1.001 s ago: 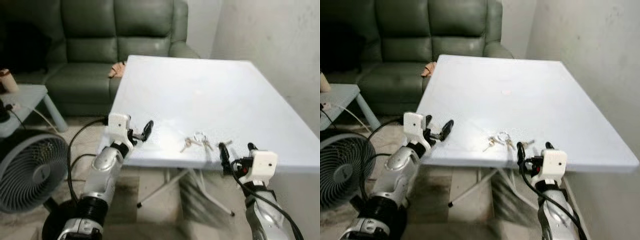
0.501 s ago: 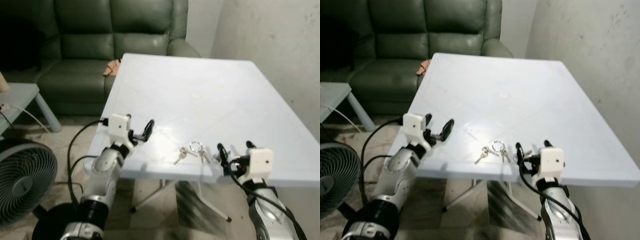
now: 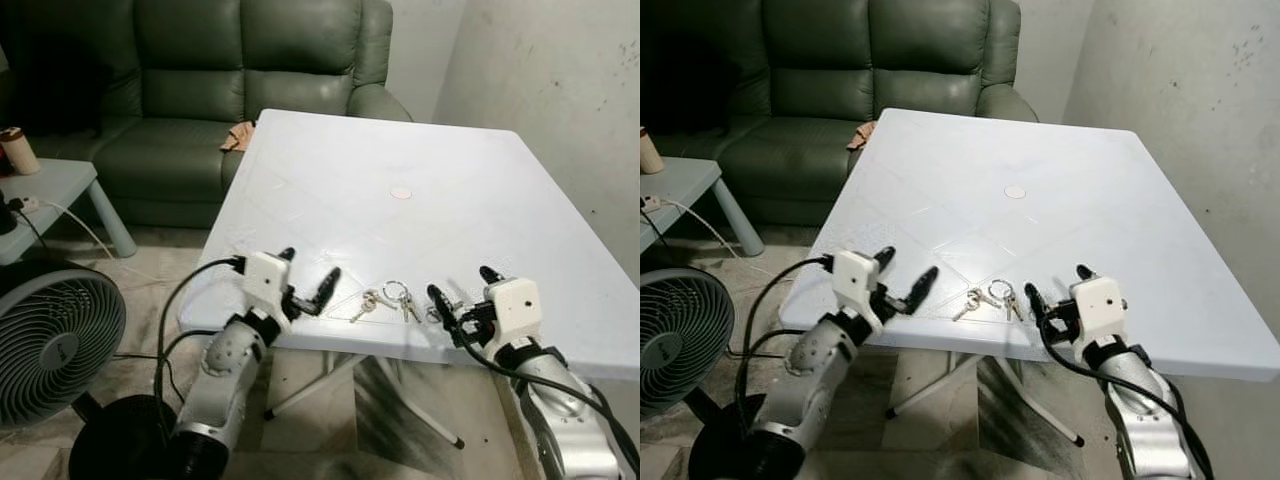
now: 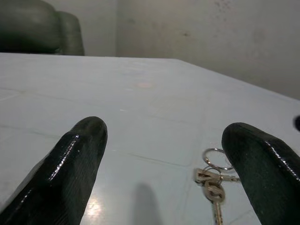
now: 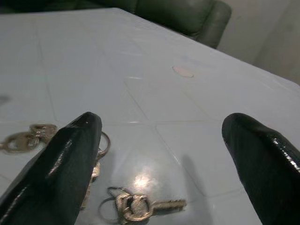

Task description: Hang keys on a hook

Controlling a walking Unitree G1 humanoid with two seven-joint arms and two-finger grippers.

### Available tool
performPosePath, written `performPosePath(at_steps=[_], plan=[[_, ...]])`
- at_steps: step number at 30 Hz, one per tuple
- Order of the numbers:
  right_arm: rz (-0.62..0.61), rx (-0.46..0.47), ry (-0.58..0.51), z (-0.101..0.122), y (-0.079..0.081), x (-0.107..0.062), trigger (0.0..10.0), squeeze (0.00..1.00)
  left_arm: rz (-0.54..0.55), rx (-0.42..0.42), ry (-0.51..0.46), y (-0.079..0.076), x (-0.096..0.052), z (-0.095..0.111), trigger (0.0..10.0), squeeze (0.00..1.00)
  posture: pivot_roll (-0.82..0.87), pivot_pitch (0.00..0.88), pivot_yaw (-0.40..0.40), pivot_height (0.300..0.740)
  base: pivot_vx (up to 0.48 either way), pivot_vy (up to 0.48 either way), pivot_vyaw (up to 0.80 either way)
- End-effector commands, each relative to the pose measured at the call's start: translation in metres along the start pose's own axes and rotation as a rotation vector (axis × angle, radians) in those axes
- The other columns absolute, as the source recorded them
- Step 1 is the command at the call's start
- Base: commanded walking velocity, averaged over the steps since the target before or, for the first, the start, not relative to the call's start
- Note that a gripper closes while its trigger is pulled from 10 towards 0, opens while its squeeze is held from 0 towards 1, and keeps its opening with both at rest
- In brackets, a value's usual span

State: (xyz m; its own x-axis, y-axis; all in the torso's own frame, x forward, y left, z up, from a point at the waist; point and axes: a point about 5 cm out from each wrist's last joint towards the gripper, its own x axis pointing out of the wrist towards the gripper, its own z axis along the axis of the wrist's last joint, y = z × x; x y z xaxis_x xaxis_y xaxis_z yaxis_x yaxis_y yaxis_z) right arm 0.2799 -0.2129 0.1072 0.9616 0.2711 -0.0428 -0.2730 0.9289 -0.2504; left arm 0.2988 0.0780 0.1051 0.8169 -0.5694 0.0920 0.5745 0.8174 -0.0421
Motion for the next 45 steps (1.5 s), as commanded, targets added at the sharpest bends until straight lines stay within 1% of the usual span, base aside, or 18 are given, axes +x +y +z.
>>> performPosePath(at_steps=[1,3,4,7,10,11,14,16,17,18,19,20,21,22,24,25,34,45], plan=[[0.019,-0.001,0.011,-0.001,-0.002,0.002,10.0,0.00,-0.033,0.021,0.002,-0.004,0.000,0.002,10.0,0.00,0.00,0.051,-0.048,0.740,0.000,0.000,0.00],[0.022,-0.014,0.012,-0.001,-0.004,0.003,10.0,0.00,-0.040,0.025,0.004,-0.006,-0.001,0.002,10.0,0.00,0.00,0.055,-0.047,0.740,0.000,0.000,0.00],[0.044,-0.024,0.029,-0.005,-0.007,0.005,10.0,0.00,-0.054,0.025,0.007,-0.009,-0.002,0.001,10.0,0.00,0.01,0.060,-0.044,0.740,0.000,0.000,0.00],[0.075,-0.025,0.053,-0.010,-0.008,0.006,10.0,0.00,-0.059,0.024,0.012,-0.011,-0.004,0.001,10.0,0.00,0.01,0.060,-0.043,0.740,0.000,0.000,0.00],[0.148,-0.008,0.088,-0.020,-0.005,0.006,10.0,0.00,-0.067,0.023,0.012,-0.013,-0.005,0.002,10.0,0.00,0.01,0.057,-0.040,0.740,0.000,0.000,0.00],[0.148,-0.008,0.088,-0.020,-0.005,0.006,10.0,0.00,-0.067,0.023,0.012,-0.013,-0.005,0.002,10.0,0.00,0.01,0.057,-0.040,0.740,0.000,0.000,0.00],[0.169,-0.018,0.113,-0.025,-0.005,0.004,10.0,0.00,-0.067,0.024,0.012,-0.012,-0.005,0.003,10.0,0.00,0.02,0.056,-0.040,0.740,0.000,0.000,0.00],[0.226,-0.042,0.150,-0.034,-0.004,0.001,10.0,0.00,-0.067,0.028,0.011,-0.011,-0.005,0.004,10.0,0.00,0.02,0.048,-0.039,0.740,0.000,0.000,0.00],[0.226,-0.042,0.150,-0.034,-0.004,0.001,10.0,0.00,-0.067,0.028,0.011,-0.011,-0.005,0.004,10.0,0.00,0.02,0.048,-0.039,0.740,0.000,0.000,0.00],[0.237,-0.046,0.156,-0.035,-0.004,0.001,9.5,0.00,-0.067,0.029,0.011,-0.011,-0.005,0.004,10.0,0.00,0.03,0.046,-0.040,0.740,0.000,0.000,0.00],[0.238,-0.048,0.158,-0.036,-0.005,0.001,9.2,0.00,-0.066,0.031,0.011,-0.011,-0.005,0.004,10.0,0.00,0.03,0.046,-0.040,0.740,0.000,0.000,0.00],[0.238,-0.048,0.158,-0.036,-0.005,0.001,9.2,0.00,-0.066,0.031,0.011,-0.011,-0.005,0.004,10.0,0.00,0.03,0.046,-0.040,0.740,0.000,0.000,0.00],[0.241,-0.050,0.155,-0.036,-0.006,0.002,8.4,0.00,-0.064,0.027,0.009,-0.010,-0.004,0.005,10.0,0.00,0.03,0.046,-0.040,0.740,0.000,0.000,0.00],[0.237,-0.057,0.153,-0.036,-0.007,0.003,1.3,0.00,-0.062,0.028,0.008,-0.010,-0.004,0.006,10.0,0.00,0.03,0.040,-0.041,0.740,0.000,0.000,0.00],[0.234,-0.065,0.151,-0.036,-0.009,0.004,1.3,0.00,-0.059,0.031,0.007,-0.010,-0.004,0.006,10.0,0.00,0.03,0.040,-0.041,0.740,0.000,0.000,0.00],[0.241,-0.060,0.144,-0.035,-0.008,0.004,0.0,0.00,-0.059,0.032,0.008,-0.010,-0.004,0.006,10.0,0.00,0.04,0.035,-0.043,0.740,0.000,0.000,0.00],[0.272,-0.045,0.109,-0.033,-0.005,0.008,0.0,0.00,-0.054,0.035,0.008,-0.010,-0.005,0.006,10.0,0.00,0.04,0.029,-0.045,0.740,0.000,0.000,0.00],[0.292,-0.075,0.103,-0.035,-0.008,0.008,0.0,0.00,-0.047,0.037,0.008,-0.009,-0.005,0.007,10.0,0.00,0.05,0.022,-0.049,0.740,0.000,0.000,0.00]])
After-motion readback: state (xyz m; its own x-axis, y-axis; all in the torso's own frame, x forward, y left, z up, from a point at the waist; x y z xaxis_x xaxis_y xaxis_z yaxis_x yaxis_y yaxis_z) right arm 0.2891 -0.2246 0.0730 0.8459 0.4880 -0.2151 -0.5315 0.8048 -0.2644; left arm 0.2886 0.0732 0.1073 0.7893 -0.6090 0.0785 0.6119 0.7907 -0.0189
